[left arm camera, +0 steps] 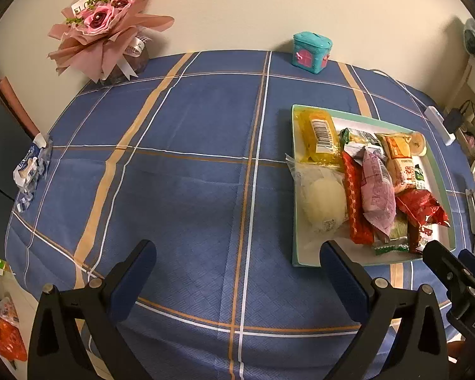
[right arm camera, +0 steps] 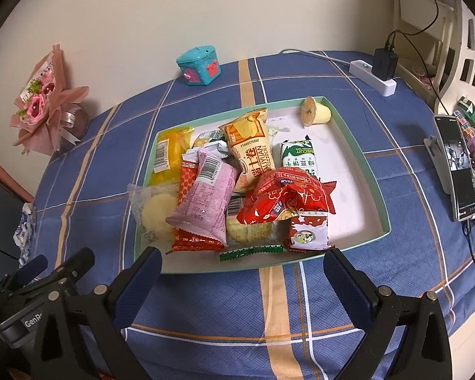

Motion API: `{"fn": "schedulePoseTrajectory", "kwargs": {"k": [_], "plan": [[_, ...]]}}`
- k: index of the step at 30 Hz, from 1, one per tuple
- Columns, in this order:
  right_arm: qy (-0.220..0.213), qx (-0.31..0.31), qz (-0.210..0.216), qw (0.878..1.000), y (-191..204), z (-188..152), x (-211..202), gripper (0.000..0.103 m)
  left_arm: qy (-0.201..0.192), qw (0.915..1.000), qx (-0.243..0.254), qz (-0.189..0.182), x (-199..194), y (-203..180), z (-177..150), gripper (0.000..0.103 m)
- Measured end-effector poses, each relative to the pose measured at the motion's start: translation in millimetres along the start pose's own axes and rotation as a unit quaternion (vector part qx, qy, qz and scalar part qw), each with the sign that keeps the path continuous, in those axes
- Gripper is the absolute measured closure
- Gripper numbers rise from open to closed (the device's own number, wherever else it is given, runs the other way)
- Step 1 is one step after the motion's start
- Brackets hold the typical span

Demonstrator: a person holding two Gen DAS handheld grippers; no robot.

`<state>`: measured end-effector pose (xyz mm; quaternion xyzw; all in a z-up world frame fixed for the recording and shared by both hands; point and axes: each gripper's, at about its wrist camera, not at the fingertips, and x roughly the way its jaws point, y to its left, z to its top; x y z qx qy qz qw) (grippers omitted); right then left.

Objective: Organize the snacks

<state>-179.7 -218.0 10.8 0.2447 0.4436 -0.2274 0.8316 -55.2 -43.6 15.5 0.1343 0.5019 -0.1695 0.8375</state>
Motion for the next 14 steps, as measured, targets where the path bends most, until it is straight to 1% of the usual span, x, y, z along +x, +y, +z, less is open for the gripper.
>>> {"fn": "schedulePoseTrajectory", "kwargs": {"k": [6, 9, 14], "plan": [[0.002, -0.002, 0.000, 1.000, -0.4, 0.1, 0.7, 0.000, -0.001, 1.0000, 0.000, 0.003, 0.2, 1.5, -0.2, 0.000], [0.002, 0.000, 0.000, 1.000, -1.5, 0.7, 0.5, 0.000, -0.009, 1.0000, -0.003, 0.003, -2.1, 2.6, -0.3, 0.000], [0.003, -0.001, -0.001, 1.000, -1.8, 0.8, 1.6, 0.000, -0.012, 0.9999, -0.009, -0.003, -2.9, 2.7, 0.4, 0.000]]}}
